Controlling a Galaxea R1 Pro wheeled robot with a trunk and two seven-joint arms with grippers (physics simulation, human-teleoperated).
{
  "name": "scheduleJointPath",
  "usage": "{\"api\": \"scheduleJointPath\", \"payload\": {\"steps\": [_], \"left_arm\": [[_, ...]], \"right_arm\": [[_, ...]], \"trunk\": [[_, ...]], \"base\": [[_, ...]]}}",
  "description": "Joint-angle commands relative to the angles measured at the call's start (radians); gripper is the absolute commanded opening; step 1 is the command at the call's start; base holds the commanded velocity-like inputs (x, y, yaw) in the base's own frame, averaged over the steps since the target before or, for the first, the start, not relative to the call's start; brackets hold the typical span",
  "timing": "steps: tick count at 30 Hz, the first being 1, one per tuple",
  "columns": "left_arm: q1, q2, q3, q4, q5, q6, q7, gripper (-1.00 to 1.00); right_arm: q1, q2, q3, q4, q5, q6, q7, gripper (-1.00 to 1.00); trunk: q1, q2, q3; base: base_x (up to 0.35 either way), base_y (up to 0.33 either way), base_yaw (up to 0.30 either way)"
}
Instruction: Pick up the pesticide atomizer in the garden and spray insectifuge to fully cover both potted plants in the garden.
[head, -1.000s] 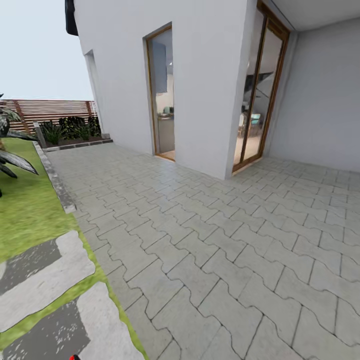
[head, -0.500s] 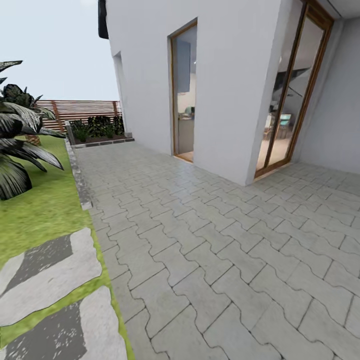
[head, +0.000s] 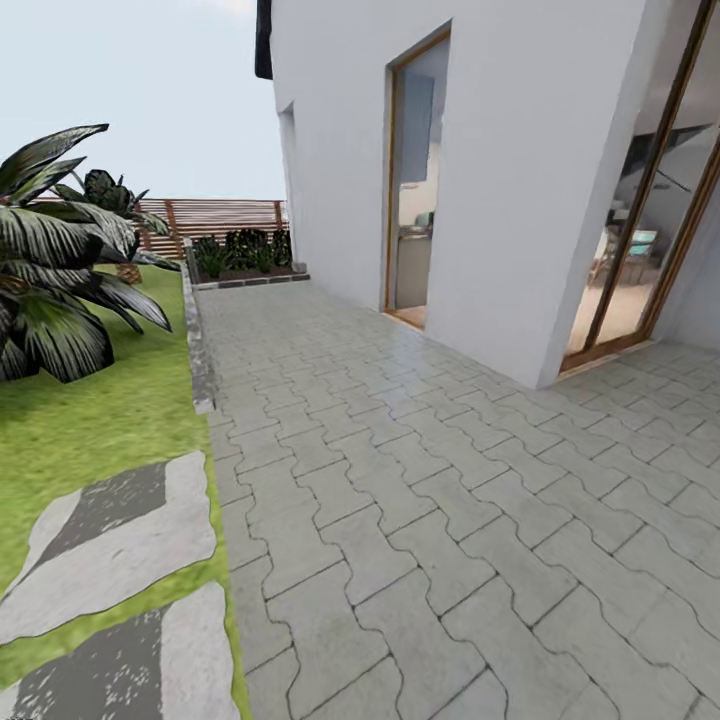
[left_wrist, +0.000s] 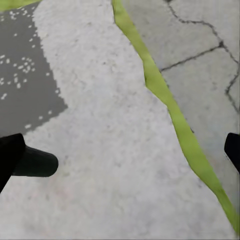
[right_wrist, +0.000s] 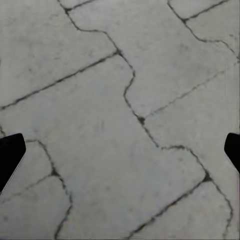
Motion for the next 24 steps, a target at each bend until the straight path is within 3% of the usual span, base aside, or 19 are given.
{"api": "scheduleJointPath", "payload": {"steps": [1,24], "left_arm": [[-0.001,0.0,0.003,0.001,0.001,-0.004,0.0,1.0],[-0.001,0.0,0.003,0.001,0.005,-0.004,0.0,1.0]], "right_arm": [[0.0,0.0,-0.001,0.0,0.0,-0.003,0.0,1.0],[0.0,0.0,-0.001,0.0,0.0,-0.003,0.0,1.0]], "trunk": [[0.0,0.0,-0.001],[0.0,0.0,-0.001]], "base": [[0.284,-0.208,0.277],[0.25,-0.236,0.277]]}}
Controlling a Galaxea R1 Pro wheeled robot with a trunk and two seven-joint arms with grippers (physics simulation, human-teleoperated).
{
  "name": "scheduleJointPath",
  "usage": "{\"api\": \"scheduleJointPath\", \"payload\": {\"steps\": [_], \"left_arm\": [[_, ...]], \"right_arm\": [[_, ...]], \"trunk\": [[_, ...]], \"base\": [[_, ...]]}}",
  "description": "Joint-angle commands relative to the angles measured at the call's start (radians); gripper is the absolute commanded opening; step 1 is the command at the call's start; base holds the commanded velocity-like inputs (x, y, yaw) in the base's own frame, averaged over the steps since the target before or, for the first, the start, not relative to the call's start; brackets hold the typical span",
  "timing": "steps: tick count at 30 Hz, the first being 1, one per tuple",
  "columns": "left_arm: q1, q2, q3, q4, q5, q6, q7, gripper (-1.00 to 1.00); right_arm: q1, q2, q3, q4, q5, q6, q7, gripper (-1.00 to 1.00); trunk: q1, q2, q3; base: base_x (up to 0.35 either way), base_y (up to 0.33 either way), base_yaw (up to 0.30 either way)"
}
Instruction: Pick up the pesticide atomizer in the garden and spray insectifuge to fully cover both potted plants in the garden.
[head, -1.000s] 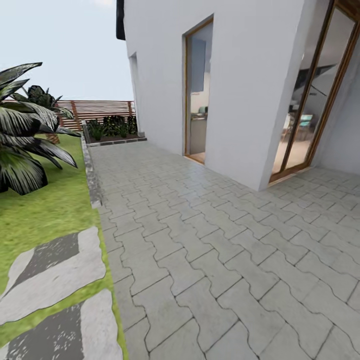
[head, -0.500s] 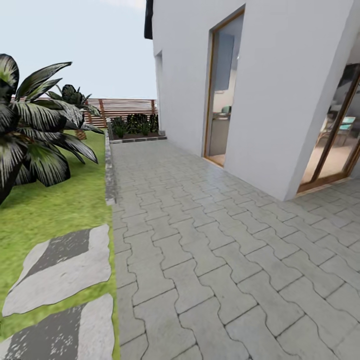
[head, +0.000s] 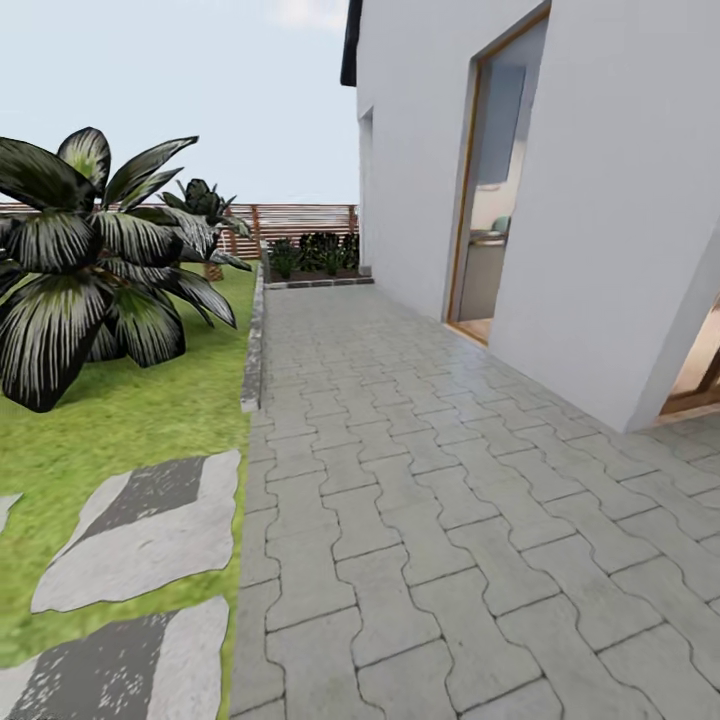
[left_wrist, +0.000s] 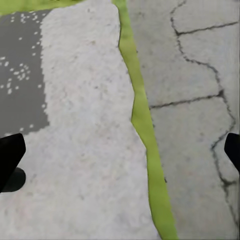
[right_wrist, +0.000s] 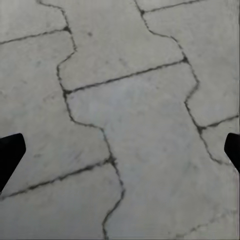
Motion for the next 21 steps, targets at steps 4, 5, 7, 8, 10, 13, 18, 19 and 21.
{"api": "scheduleJointPath", "payload": {"steps": [4,5,7,8,10,13,18,19,21], "left_arm": [[-0.001,0.0,0.003,0.001,0.001,-0.004,0.0,1.0],[-0.001,0.0,0.003,0.001,0.001,-0.004,0.0,1.0],[-0.001,0.0,0.003,0.001,0.001,-0.004,0.0,1.0],[-0.001,0.0,0.003,0.001,0.001,-0.004,0.0,1.0],[-0.001,0.0,0.003,0.001,0.001,-0.004,0.001,1.0],[-0.001,0.0,0.003,0.001,0.001,-0.004,0.0,1.0],[-0.001,0.0,0.003,0.001,0.001,-0.004,0.0,1.0],[-0.001,0.0,0.003,0.001,0.001,-0.004,0.0,1.0],[-0.001,0.0,0.003,0.001,0.001,-0.004,0.0,1.0]], "right_arm": [[0.0,0.0,-0.001,0.0,0.0,-0.003,0.0,1.0],[0.0,0.0,-0.001,0.0,0.0,-0.003,0.0,1.0],[0.0,0.0,-0.001,0.0,0.0,-0.003,0.0,1.0],[0.0,0.0,-0.001,0.0,0.0,-0.003,0.0,1.0],[0.0,0.0,-0.001,0.0,0.0,-0.003,0.0,1.0],[0.0,0.0,-0.001,0.0,0.0,-0.003,0.0,1.0],[0.0,0.0,-0.001,0.0,0.0,-0.003,0.0,1.0],[0.0,0.0,-0.001,0.0,0.0,-0.003,0.0,1.0],[0.0,0.0,-0.001,0.0,0.0,-0.003,0.0,1.0]], "trunk": [[0.0,0.0,-0.001],[0.0,0.0,-0.001],[0.0,0.0,-0.001],[0.0,0.0,-0.001],[0.0,0.0,-0.001],[0.0,0.0,-0.001],[0.0,0.0,-0.001],[0.0,0.0,-0.001],[0.0,0.0,-0.001]], "base": [[0.233,-0.248,0.276],[0.233,-0.248,0.276],[0.232,-0.248,0.276],[0.232,-0.248,0.276],[0.232,-0.248,0.276],[0.232,-0.248,0.276],[0.232,-0.248,0.276],[0.232,-0.248,0.276],[0.232,-0.248,0.276]]}}
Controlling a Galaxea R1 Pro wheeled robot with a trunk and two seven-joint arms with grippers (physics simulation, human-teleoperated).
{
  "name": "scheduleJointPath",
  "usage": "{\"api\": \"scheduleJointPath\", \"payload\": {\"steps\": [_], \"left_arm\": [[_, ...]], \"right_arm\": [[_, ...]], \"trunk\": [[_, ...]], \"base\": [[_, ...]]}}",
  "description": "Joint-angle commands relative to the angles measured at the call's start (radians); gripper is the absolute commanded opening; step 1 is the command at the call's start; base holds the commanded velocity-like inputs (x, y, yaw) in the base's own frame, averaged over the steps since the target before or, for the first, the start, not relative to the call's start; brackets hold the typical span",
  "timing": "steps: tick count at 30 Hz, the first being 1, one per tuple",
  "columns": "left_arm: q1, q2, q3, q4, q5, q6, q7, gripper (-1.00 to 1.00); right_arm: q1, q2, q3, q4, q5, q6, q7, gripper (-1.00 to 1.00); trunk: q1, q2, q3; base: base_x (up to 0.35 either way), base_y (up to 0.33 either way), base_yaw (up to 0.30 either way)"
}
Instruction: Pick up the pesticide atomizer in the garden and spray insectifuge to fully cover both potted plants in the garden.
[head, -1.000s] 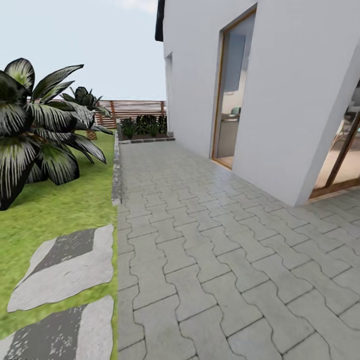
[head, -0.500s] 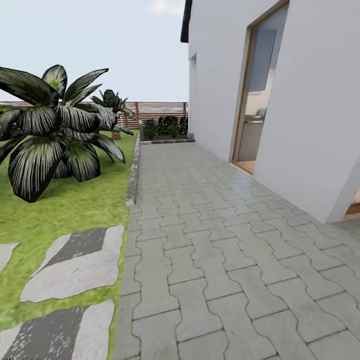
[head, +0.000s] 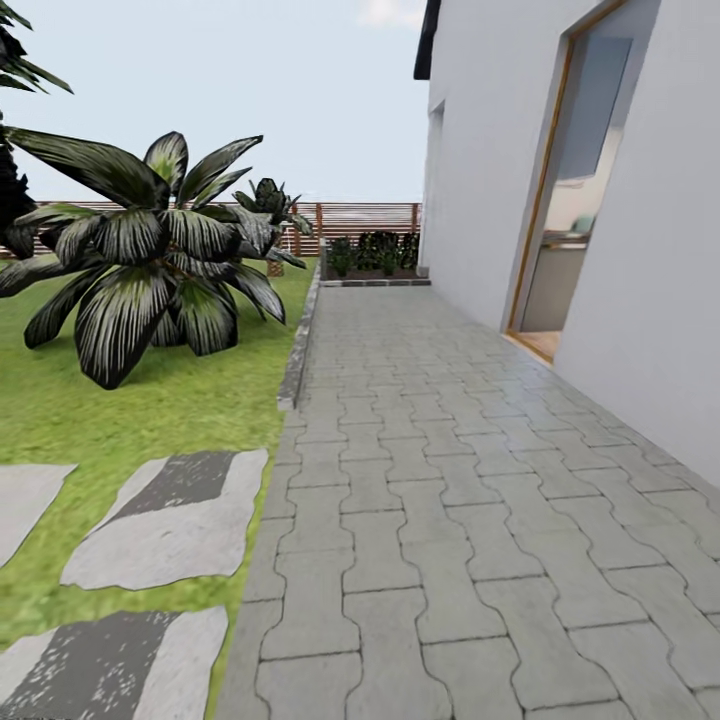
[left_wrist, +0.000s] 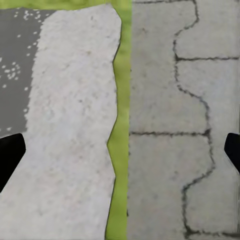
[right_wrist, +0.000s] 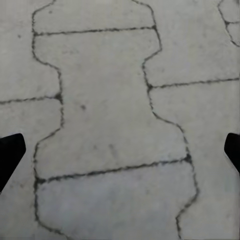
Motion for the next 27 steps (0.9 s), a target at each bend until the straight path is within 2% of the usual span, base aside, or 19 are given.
{"api": "scheduleJointPath", "payload": {"steps": [1,16,27], "left_arm": [[-0.001,0.0,0.003,0.001,0.001,-0.004,0.0,1.0],[-0.001,0.0,0.003,0.001,0.001,-0.004,0.0,1.0],[-0.001,0.0,0.003,0.001,0.002,-0.004,0.0,1.0]], "right_arm": [[0.0,0.0,-0.001,0.0,0.0,-0.003,0.0,1.0],[0.0,0.0,-0.001,0.0,0.0,-0.003,0.0,1.0],[0.0,0.0,-0.001,0.0,0.0,-0.003,0.0,1.0]], "trunk": [[0.0,0.0,-0.001],[0.0,0.0,-0.001],[0.0,0.0,-0.001]], "base": [[0.232,-0.248,0.276],[0.232,-0.232,0.277],[0.151,-0.079,0.276]]}}
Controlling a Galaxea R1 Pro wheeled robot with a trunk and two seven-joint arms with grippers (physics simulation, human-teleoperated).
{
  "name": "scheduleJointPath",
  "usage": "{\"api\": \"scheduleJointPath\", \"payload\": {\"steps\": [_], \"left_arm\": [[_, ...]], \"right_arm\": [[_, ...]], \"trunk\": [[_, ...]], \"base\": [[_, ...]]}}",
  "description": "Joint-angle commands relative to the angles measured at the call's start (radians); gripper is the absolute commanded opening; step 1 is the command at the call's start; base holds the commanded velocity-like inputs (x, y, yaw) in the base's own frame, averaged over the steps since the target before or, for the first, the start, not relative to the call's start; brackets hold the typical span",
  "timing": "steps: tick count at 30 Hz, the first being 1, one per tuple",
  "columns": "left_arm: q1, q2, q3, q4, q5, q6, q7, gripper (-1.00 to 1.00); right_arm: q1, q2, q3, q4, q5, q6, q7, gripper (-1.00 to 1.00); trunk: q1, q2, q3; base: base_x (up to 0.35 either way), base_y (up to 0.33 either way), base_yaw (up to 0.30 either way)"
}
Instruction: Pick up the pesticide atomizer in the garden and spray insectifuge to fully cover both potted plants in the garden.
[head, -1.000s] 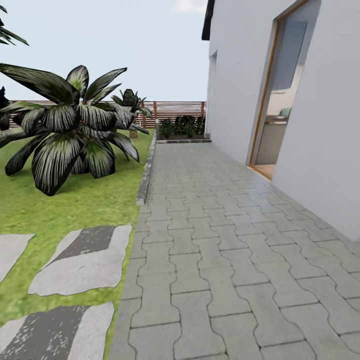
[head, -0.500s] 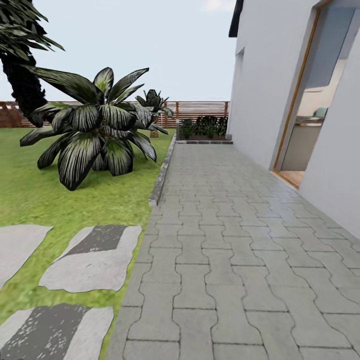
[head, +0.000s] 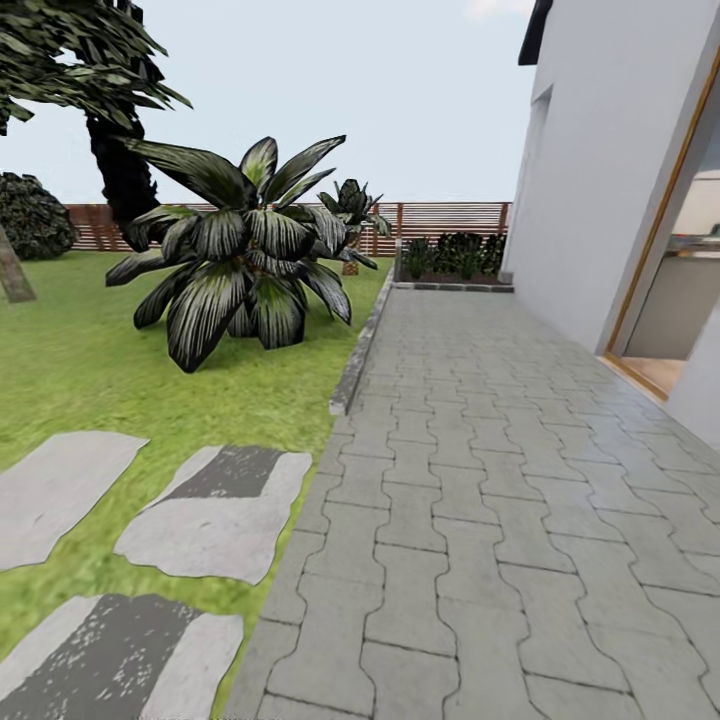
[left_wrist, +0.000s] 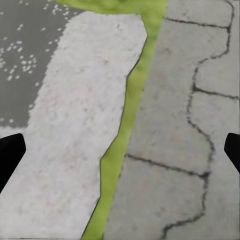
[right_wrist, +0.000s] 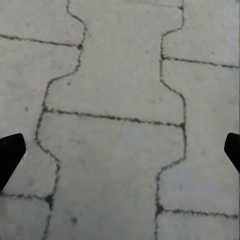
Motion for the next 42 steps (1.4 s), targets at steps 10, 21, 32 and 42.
{"api": "scheduleJointPath", "payload": {"steps": [10,21,32,42], "left_arm": [[-0.001,0.0,0.003,0.001,0.001,-0.003,0.001,1.0],[-0.001,0.001,0.004,0.001,0.001,-0.003,0.001,1.0],[-0.002,0.0,0.004,0.001,0.001,-0.003,0.0,1.0],[-0.002,0.0,0.004,0.0,0.002,-0.003,0.001,1.0]], "right_arm": [[0.0,0.0,-0.001,0.0,0.0,-0.003,0.0,1.0],[0.0,0.002,0.001,-0.002,-0.001,-0.003,0.001,1.0],[0.0,0.003,0.001,-0.002,-0.001,-0.003,0.004,1.0],[0.0,0.003,0.001,-0.002,-0.001,-0.003,0.004,1.0]], "trunk": [[0.0,0.0,-0.001],[0.0,0.0,-0.001],[0.0,0.0,-0.006],[0.0,0.0,-0.008]], "base": [[0.008,-0.001,0.277],[0.0,0.0,0.277],[0.0,0.0,0.277],[0.023,0.0,0.277]]}}
